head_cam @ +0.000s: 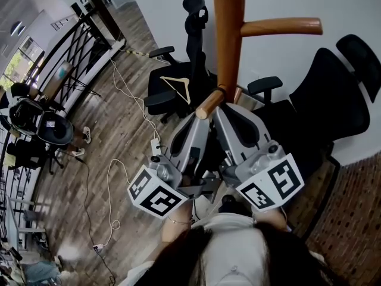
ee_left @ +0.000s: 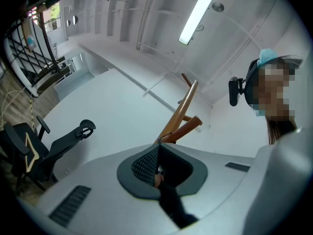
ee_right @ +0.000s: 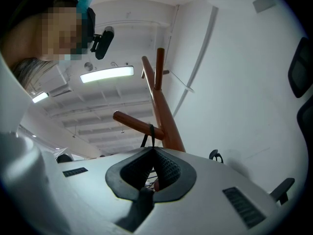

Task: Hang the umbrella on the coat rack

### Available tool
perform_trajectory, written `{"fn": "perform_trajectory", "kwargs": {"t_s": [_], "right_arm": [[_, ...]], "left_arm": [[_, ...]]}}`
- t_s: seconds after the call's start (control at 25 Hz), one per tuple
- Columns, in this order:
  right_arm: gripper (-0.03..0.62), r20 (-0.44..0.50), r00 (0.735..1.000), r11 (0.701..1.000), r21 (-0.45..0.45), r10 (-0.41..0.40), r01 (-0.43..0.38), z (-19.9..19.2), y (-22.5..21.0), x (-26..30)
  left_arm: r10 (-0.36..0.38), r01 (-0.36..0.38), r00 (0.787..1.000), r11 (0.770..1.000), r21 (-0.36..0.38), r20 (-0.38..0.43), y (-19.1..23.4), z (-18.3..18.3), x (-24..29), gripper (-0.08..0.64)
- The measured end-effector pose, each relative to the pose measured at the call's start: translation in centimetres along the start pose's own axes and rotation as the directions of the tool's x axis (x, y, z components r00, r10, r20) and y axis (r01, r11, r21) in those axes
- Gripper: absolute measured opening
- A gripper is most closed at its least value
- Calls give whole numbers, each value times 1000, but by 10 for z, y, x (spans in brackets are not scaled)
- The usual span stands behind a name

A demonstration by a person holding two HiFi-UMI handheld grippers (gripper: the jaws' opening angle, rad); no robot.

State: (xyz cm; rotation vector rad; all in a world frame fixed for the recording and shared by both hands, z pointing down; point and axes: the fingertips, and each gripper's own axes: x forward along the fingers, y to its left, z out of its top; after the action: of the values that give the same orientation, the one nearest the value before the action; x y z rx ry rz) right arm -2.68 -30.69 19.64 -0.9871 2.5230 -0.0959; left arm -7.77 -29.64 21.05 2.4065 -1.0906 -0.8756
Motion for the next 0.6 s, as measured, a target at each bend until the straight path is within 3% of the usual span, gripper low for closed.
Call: {"fn": "perform_trajectory", "kwargs": {"t_s": [0.6], "right_arm": [[37,-3,999,999,-28,-34,34,-5,-6,-4]], "left_arm": [[5,-5,1000,1000,-17,-18,3,-9,1,14]]}}
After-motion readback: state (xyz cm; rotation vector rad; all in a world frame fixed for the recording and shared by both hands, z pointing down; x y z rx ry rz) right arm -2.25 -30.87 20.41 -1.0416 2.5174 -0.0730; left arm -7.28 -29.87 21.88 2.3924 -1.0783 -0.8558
